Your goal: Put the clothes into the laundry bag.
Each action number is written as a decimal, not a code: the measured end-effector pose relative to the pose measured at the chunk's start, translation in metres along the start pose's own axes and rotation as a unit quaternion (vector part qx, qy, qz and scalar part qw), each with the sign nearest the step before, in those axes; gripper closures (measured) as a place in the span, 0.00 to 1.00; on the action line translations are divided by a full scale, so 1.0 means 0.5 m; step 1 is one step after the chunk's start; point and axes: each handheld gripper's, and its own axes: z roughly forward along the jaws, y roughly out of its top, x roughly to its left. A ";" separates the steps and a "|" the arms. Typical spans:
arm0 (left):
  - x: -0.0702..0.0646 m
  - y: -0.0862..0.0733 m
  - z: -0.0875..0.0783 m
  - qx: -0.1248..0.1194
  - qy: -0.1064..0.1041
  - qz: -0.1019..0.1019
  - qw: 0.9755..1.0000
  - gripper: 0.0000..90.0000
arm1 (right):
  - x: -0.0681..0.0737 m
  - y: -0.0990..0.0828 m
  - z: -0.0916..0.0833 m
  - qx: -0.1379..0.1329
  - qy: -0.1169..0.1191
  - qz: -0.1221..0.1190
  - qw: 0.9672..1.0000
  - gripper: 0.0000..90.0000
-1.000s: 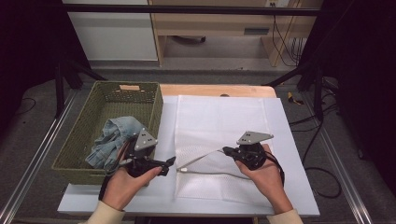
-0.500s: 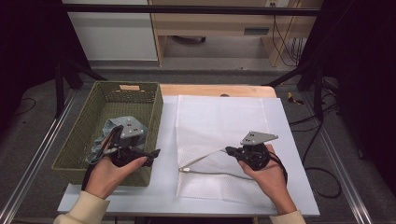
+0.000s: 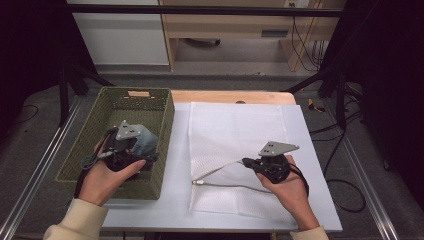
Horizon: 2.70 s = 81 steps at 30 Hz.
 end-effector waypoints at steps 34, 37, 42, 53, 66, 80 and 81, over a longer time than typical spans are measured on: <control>0.159 -0.037 0.121 0.061 0.030 -0.061 0.996 0.07 | -0.008 -0.005 0.004 0.003 0.014 0.002 1.000 1.00; 0.164 -0.041 0.132 0.062 0.032 -0.070 0.995 0.07 | -0.009 -0.005 0.005 0.004 0.015 0.001 1.000 1.00; 0.169 -0.048 0.147 0.070 0.033 -0.072 0.994 0.07 | -0.008 -0.005 0.005 0.005 0.016 0.001 1.000 1.00; 0.188 -0.065 0.176 0.093 0.014 -0.082 0.992 0.03 | -0.007 -0.003 0.004 0.005 0.019 -0.001 1.000 1.00; 0.185 -0.076 0.210 0.131 -0.008 -0.089 0.987 0.05 | -0.006 -0.003 0.007 0.010 0.023 -0.004 1.000 1.00; 0.180 -0.062 0.156 0.111 0.000 -0.065 0.992 0.70 | -0.003 0.000 0.005 0.024 0.023 -0.011 0.999 1.00; 0.182 -0.062 0.147 0.100 0.004 -0.068 0.993 0.71 | -0.002 0.001 0.005 0.026 0.023 -0.012 0.999 1.00</control>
